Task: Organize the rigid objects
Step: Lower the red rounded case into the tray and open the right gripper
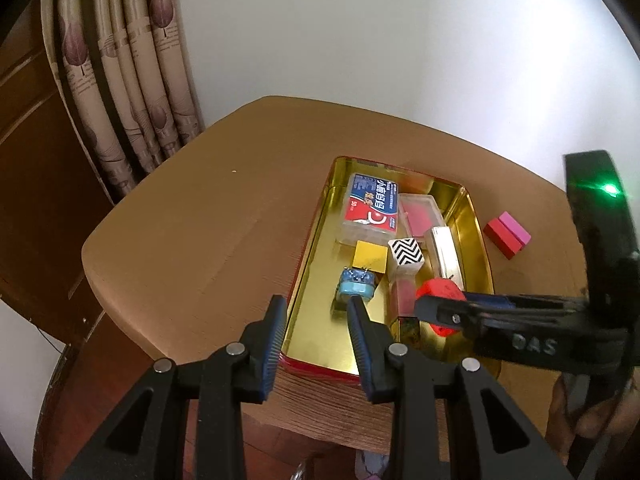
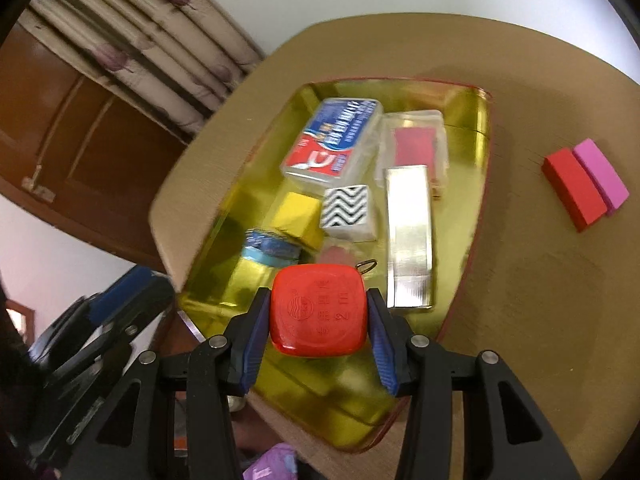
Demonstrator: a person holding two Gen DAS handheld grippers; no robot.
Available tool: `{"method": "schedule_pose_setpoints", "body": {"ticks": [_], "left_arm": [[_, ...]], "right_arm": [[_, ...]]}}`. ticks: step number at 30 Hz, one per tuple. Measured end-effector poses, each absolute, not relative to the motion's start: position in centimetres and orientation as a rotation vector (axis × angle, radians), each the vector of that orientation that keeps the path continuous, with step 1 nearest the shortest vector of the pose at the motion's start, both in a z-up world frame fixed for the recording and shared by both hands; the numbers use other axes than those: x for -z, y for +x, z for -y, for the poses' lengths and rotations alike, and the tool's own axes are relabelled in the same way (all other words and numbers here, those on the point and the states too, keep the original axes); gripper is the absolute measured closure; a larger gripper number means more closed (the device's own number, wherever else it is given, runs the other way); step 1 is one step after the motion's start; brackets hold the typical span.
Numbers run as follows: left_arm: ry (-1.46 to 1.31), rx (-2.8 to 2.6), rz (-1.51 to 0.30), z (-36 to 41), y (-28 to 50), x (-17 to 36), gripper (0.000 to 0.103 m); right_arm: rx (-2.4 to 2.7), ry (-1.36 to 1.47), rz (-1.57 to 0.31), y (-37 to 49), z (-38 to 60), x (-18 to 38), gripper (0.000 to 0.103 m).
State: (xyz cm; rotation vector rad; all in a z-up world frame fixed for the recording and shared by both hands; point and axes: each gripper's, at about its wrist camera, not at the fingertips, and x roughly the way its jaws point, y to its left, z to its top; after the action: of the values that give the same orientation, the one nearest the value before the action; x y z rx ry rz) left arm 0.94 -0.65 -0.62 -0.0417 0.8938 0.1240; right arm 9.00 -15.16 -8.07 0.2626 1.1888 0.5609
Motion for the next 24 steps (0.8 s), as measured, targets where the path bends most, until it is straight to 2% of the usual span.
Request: {"method": "schedule_pose_setpoints", "body": {"ticks": [13, 24], "left_arm": [[-0.043, -0.116, -0.937, 0.6, 1.4, 2.0, 0.071], [-0.033, -0.114, -0.93, 0.8, 1.2, 2.0, 0.071]], "right_arm": [[-0.438, 0.073, -1.112, 11.8, 14.1, 7.6, 0.06], [-0.435, 0.056, -1.112, 10.3, 13.9, 7.7, 0.057]]}}
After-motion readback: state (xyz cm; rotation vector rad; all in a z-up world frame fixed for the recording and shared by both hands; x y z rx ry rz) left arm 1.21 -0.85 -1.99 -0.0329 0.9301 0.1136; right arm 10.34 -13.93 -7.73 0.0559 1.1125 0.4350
